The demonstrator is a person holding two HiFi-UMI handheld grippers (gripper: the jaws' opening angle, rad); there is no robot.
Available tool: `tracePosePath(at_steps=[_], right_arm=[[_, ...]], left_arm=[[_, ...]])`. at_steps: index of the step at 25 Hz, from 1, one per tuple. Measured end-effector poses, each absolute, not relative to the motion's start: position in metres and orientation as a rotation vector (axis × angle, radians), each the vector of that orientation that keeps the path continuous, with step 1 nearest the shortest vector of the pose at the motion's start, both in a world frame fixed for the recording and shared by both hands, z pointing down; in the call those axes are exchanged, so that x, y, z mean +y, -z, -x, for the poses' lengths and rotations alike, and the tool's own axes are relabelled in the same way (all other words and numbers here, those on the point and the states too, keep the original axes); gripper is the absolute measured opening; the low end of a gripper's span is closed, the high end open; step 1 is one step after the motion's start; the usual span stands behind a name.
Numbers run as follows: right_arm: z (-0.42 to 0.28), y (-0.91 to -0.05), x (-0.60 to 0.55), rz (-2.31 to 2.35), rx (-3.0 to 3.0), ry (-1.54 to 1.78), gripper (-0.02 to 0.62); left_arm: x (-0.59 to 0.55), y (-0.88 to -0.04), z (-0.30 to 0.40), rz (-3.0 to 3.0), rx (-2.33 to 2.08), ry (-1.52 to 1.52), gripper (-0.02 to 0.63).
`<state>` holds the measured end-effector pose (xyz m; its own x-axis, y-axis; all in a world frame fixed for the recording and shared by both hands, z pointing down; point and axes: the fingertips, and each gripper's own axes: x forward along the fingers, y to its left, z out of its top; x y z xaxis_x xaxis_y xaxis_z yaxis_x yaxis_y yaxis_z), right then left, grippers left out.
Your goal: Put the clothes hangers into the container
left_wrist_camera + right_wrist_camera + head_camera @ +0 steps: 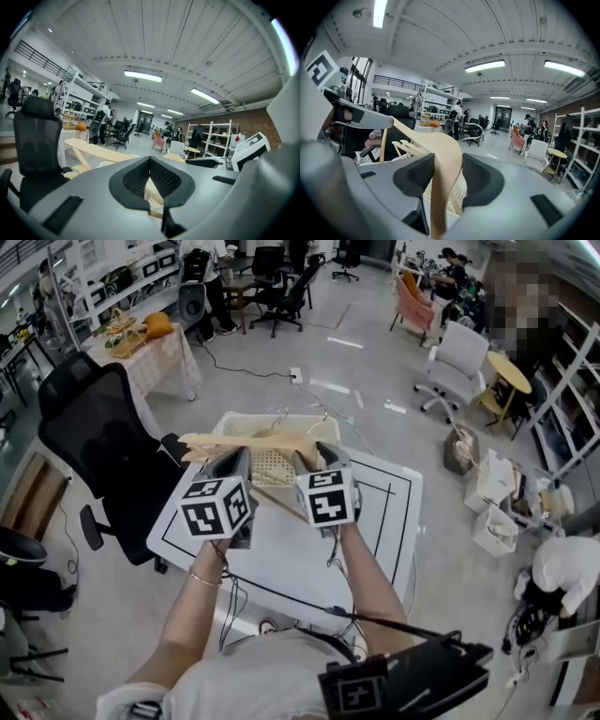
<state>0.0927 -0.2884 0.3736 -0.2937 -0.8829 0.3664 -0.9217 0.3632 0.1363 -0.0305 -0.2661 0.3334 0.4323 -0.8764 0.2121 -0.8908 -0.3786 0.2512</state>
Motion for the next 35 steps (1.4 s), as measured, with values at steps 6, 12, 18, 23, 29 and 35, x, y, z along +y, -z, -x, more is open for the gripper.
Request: tracePosePath(at_steps=[6,12,18,23,29,35], right_arm=[[-0.087,-0.344,-0.323,-1.535,-2.304,-0.088,0.192],[-0.08,-0.343,-0.365,-1.49,-2.332,-0.08,0.192],[-0.073,-0.355,-0.404,-1.437,-2.397,-0.098,0.192],[-0.064,-0.382,-0.428,-1.341,-2.407,-0.102,0.192],[-0.055,-0.401,-0.453,-1.257,-2.422,-0.11,0.192],[-0.044,-0.421,-0.474,-1.21,-2.416,-0.098,0.192]], left_arm=[[-0.292,-0.313,0.024,-2.395,-1.517,-0.054,0.009],[-0.322,-0.321,0.017,-2.398,-1.506,-0.075,0.009],[-0.343,-0.345,0.013,-2.357,-1.503,-0.091,0.011],[-0.363,-0.369,0.016,-2.309,-1.511,-0.125,0.011],[-0.384,-0.386,0.013,-2.27,-1.523,-0.137,0.009],[-0.406,-0.398,0.012,-2.255,-1.522,-0.144,0.009]])
